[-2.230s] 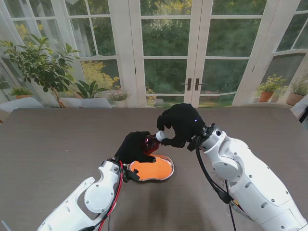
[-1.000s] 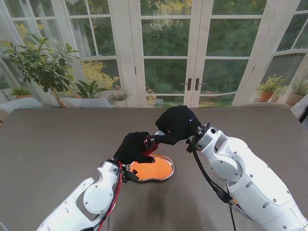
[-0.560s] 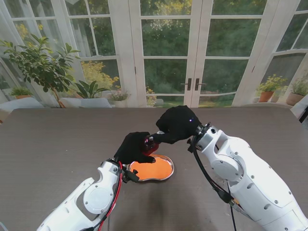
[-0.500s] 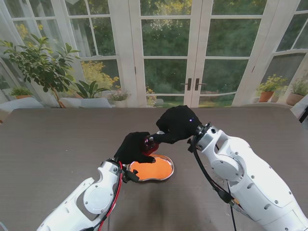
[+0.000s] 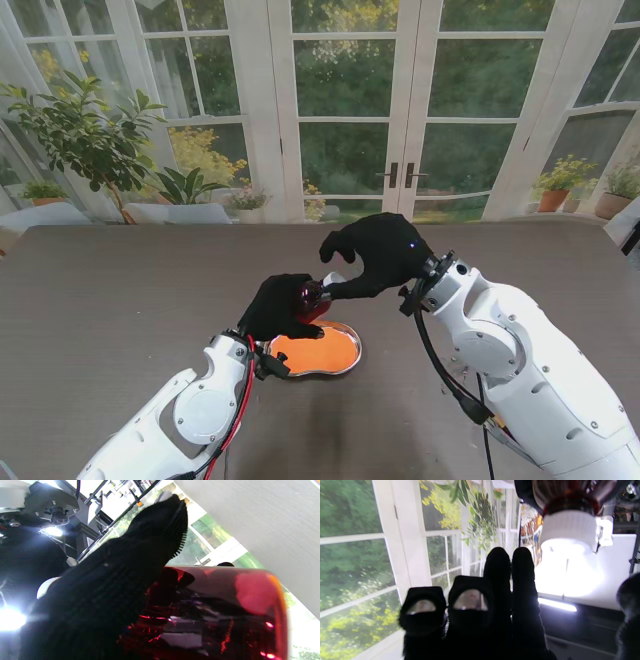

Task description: Collect the cotton balls from the tray into a sample bottle

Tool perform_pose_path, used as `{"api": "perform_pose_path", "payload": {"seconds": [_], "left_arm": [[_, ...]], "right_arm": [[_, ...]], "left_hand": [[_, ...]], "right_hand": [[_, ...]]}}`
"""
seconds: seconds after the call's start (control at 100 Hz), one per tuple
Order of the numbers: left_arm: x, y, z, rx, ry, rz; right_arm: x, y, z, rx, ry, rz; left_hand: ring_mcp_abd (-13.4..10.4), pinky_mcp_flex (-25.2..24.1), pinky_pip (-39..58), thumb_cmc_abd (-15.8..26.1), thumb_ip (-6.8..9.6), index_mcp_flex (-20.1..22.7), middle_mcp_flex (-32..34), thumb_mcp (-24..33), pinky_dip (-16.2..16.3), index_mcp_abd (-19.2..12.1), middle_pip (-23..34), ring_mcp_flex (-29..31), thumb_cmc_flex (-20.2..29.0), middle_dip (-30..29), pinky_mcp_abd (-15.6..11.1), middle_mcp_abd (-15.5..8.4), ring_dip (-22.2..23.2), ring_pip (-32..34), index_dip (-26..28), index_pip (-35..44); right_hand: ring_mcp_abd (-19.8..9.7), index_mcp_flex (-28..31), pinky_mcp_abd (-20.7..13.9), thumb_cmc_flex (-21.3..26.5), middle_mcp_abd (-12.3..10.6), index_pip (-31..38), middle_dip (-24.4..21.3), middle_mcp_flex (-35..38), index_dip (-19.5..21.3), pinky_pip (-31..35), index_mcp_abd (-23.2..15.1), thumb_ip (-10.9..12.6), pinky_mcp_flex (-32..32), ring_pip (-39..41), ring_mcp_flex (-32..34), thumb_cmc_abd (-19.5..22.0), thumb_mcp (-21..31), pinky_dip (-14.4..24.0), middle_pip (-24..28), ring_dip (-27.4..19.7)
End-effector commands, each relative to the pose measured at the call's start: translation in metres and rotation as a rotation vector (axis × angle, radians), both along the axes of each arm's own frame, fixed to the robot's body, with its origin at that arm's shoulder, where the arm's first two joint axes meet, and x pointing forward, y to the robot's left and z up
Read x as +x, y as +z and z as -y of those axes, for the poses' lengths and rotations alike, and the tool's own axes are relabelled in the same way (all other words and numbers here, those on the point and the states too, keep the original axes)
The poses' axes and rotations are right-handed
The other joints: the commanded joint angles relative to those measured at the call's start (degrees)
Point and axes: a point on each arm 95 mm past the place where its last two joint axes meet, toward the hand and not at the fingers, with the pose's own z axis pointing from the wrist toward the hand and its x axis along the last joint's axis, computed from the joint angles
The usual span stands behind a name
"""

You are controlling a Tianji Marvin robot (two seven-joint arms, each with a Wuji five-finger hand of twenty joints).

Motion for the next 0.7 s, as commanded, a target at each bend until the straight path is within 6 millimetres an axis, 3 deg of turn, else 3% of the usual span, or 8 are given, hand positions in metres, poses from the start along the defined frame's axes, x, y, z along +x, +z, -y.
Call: {"api": "perform_pose_path", "payload": {"seconds": [0.0,0.2,0.5,0.69], "left_arm": [[-0.0009,0.0014,0.0033,-0.001,-0.014,-0.005],[-0.001,0.0013,0.003,0.0,-0.014,-0.004],[-0.0012,0.0012,0.003,0.0,-0.014,-0.005],[-0.0014,0.0011,0.0026,0.002,-0.012,-0.006]], "right_arm": [[0.0005,-0.0005,-0.0007,0.004,0.01,0.007],[0.0021,-0.0026,0.0032,-0.005,0.033,0.03],[0.0059,-0.0087,0.0023,-0.03,0.031,0.06],[0.0059,-0.0093,0.0031,-0.031,0.034,0.05]], "left_hand": [[4.54,0.0,1.78,46.3,0.06,4.47,1.73,5.32,0.24,-7.41,0.32,2.01,2.79,1.03,-1.33,-0.22,0.21,1.25,1.61,7.49],[4.32,-0.01,1.77,46.37,0.05,4.45,1.78,5.32,0.24,-7.53,0.34,1.98,2.72,1.03,-1.31,-0.24,0.2,1.26,1.61,7.47],[4.38,-0.03,1.79,46.32,0.01,4.41,1.71,5.29,0.25,-7.55,0.32,1.96,2.72,1.06,-1.37,-0.21,0.2,1.26,1.63,7.47],[4.41,0.01,1.79,46.3,0.0,4.44,1.72,5.31,0.25,-7.63,0.35,2.0,2.73,1.1,-1.32,-0.32,0.21,1.28,1.65,7.52]], "right_hand": [[-1.36,-0.12,-1.73,1.95,0.41,1.59,-0.17,-1.31,1.86,0.59,-1.52,-0.44,-0.44,-0.61,0.83,-3.19,0.91,1.34,0.63,-0.75],[-2.26,2.62,-1.83,4.7,0.34,2.58,-1.26,-3.16,1.42,-0.11,-3.78,0.63,-0.81,-2.1,0.86,-5.11,1.85,1.2,1.15,-0.85],[-4.22,5.31,-1.64,23.48,-0.19,2.49,-1.83,-2.18,0.84,-0.43,-4.52,0.25,1.36,0.15,0.94,-6.43,-10.32,0.39,1.65,0.94],[-4.21,5.31,-1.61,24.7,-0.09,2.22,-1.77,-2.07,0.7,-0.35,-3.81,0.09,1.58,0.65,0.98,-6.6,-11.23,0.41,1.7,1.13]]}}
